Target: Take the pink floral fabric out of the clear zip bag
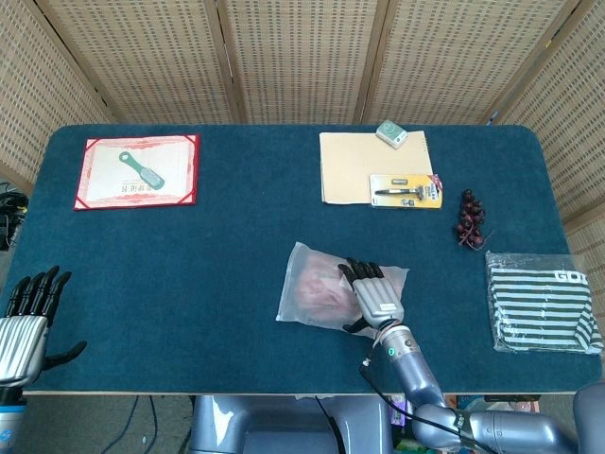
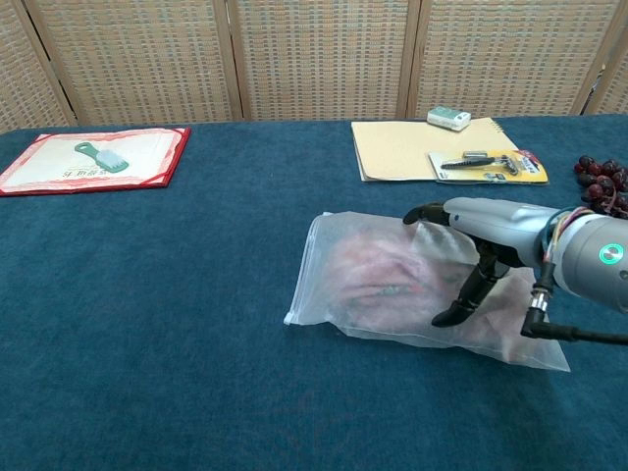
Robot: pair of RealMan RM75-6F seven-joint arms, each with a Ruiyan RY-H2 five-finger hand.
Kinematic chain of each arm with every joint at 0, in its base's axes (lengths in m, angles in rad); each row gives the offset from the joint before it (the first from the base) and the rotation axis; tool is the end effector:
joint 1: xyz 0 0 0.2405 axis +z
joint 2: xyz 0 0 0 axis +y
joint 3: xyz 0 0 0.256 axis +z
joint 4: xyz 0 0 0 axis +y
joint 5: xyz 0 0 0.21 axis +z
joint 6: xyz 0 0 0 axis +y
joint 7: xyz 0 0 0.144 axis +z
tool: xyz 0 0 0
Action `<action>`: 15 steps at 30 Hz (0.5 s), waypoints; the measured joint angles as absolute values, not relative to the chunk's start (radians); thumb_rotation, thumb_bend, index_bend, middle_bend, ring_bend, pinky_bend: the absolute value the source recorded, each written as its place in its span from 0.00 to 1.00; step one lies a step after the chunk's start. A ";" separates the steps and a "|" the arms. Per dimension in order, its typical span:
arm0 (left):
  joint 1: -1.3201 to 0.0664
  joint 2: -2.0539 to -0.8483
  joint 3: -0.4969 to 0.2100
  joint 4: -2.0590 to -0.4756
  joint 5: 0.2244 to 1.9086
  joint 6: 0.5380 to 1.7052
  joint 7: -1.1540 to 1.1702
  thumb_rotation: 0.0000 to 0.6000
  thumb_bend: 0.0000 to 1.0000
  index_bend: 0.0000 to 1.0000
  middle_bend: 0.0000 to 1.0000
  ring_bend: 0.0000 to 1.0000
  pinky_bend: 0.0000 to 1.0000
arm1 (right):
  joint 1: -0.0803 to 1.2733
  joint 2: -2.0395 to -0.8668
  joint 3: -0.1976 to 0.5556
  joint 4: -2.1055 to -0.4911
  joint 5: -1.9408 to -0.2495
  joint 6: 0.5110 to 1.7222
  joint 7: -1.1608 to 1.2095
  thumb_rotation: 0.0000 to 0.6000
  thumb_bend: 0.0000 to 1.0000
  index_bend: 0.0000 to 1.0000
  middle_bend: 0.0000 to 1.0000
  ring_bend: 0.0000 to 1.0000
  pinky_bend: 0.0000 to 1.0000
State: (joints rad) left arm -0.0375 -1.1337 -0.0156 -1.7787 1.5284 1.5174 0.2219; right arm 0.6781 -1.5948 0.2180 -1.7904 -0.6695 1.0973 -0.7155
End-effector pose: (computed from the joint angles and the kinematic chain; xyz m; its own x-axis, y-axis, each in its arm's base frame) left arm -0.2807 0.1576 0.1403 0.4351 0.0295 0.8999 0.9004 -0.0039 -0.4351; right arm -0.1357 -0.2899 -0.0333 0.3278 -0.4583 0.8262 -0.9444 -0.1358 0.2993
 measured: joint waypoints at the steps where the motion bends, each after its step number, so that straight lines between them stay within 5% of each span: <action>1: -0.038 -1.133 -0.015 -1.778 1.528 1.516 0.222 1.00 0.10 0.00 0.00 0.00 0.00 | 0.681 -1.596 0.212 -1.786 -0.663 1.102 -0.722 1.00 0.00 0.00 0.00 0.00 0.00; 12: -0.043 -1.135 -0.016 -1.780 1.519 1.508 0.223 1.00 0.10 0.00 0.00 0.00 0.00 | 0.700 -1.618 0.160 -1.706 -0.689 1.093 -0.710 1.00 0.00 0.00 0.01 0.00 0.01; 15: -0.044 -1.138 -0.018 -1.778 1.514 1.506 0.223 1.00 0.10 0.00 0.00 0.00 0.00 | 0.702 -1.642 0.148 -1.644 -0.732 1.093 -0.694 1.00 0.04 0.02 0.16 0.10 0.21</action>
